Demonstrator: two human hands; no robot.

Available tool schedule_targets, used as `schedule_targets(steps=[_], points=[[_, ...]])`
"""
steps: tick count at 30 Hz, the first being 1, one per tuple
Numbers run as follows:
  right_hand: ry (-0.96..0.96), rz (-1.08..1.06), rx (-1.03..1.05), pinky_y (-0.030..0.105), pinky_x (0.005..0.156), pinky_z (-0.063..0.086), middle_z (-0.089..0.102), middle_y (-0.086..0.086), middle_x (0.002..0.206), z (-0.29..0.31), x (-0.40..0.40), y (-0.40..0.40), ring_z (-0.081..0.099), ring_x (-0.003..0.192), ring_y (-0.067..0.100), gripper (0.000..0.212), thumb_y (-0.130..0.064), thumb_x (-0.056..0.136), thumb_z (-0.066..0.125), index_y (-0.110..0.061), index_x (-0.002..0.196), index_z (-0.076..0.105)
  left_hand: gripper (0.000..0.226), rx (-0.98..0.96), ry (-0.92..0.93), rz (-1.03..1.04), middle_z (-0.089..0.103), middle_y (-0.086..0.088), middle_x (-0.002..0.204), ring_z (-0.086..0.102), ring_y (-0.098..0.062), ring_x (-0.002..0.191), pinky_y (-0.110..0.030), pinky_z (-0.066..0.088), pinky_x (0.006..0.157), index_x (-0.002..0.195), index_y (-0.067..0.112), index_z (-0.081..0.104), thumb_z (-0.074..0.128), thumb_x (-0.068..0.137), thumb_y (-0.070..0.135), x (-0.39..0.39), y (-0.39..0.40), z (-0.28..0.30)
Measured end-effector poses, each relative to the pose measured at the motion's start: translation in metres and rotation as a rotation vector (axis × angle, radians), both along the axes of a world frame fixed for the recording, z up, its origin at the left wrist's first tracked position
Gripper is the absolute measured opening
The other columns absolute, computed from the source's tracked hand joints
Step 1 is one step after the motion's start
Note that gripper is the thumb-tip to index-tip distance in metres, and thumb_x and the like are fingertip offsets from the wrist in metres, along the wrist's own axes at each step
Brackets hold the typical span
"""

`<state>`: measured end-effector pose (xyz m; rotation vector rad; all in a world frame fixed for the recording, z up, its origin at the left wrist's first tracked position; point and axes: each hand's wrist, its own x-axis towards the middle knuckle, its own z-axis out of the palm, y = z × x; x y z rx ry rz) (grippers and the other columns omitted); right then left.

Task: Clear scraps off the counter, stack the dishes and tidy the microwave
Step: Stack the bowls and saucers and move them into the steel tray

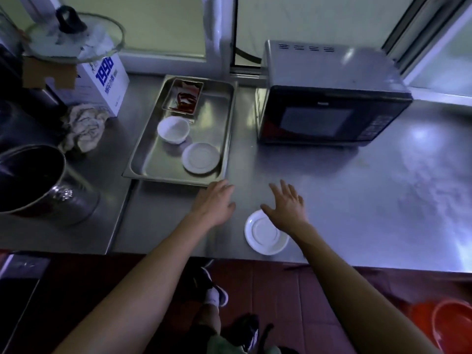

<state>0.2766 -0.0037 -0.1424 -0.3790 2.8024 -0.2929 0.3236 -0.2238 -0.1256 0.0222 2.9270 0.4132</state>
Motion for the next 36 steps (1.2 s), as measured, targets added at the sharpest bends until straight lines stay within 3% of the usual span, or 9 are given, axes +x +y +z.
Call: schedule_targets(steps=[4, 9, 14, 19, 27, 36], points=[[-0.029, -0.072, -0.012, 0.048, 0.117, 0.023, 0.01, 0.003, 0.167, -0.002, 0.032, 0.057, 0.013, 0.151, 0.029, 0.073, -0.054, 0.095, 0.052, -0.028, 0.156, 0.02, 0.053, -0.019, -0.033, -0.091, 0.04, -0.001, 0.15, 0.041, -0.025, 0.136, -0.043, 0.044, 0.1, 0.138, 0.018, 0.048, 0.056, 0.093, 0.044, 0.017, 0.054, -0.007], [-0.061, -0.136, -0.047, 0.05, 0.108, 0.034, 0.024, 0.006, 0.158, -0.012, 0.06, 0.099, 0.028, 0.141, 0.032, 0.079, -0.046, 0.092, 0.057, -0.036, 0.156, 0.012, 0.06, -0.033, -0.11, -0.171, 0.032, 0.003, 0.155, 0.029, -0.022, 0.143, -0.045, 0.039, 0.104, 0.146, 0.025, 0.038, 0.056, 0.093, 0.045, 0.029, 0.105, -0.014], [-0.058, -0.204, -0.076, 0.047, 0.095, 0.042, 0.041, 0.006, 0.138, -0.032, 0.069, 0.116, 0.044, 0.122, 0.033, 0.055, -0.034, 0.092, 0.054, -0.025, 0.143, 0.035, 0.071, -0.075, -0.11, -0.242, 0.025, 0.006, 0.157, 0.024, -0.024, 0.143, -0.047, 0.042, 0.099, 0.147, 0.024, 0.032, 0.06, 0.087, 0.05, 0.033, 0.133, -0.037], [-0.067, -0.245, -0.106, 0.044, 0.088, 0.044, 0.051, 0.005, 0.127, -0.052, 0.068, 0.122, 0.05, 0.113, 0.034, 0.052, -0.029, 0.088, 0.056, -0.021, 0.139, 0.044, 0.09, -0.098, -0.175, -0.258, 0.009, 0.0, 0.161, 0.01, -0.031, 0.149, -0.056, 0.035, 0.106, 0.152, 0.03, 0.019, 0.067, 0.08, 0.055, 0.031, 0.148, -0.07], [-0.066, -0.249, -0.129, 0.044, 0.082, 0.043, 0.056, 0.009, 0.118, -0.072, 0.053, 0.118, 0.051, 0.106, 0.035, 0.043, -0.02, 0.086, 0.052, -0.02, 0.129, 0.049, 0.113, -0.156, -0.188, -0.236, -0.007, -0.004, 0.163, -0.01, -0.038, 0.149, -0.074, 0.018, 0.107, 0.152, 0.035, 0.007, 0.073, 0.067, 0.069, 0.022, 0.148, -0.098], [0.004, -0.284, -0.186, 0.043, 0.082, 0.043, 0.056, 0.014, 0.117, -0.082, 0.042, 0.107, 0.049, 0.104, 0.033, 0.045, -0.009, 0.092, 0.049, -0.015, 0.136, 0.046, 0.128, -0.145, -0.226, -0.211, -0.023, -0.005, 0.163, -0.017, -0.04, 0.149, -0.076, 0.014, 0.108, 0.153, 0.041, -0.007, 0.074, 0.059, 0.072, 0.011, 0.146, -0.112]])
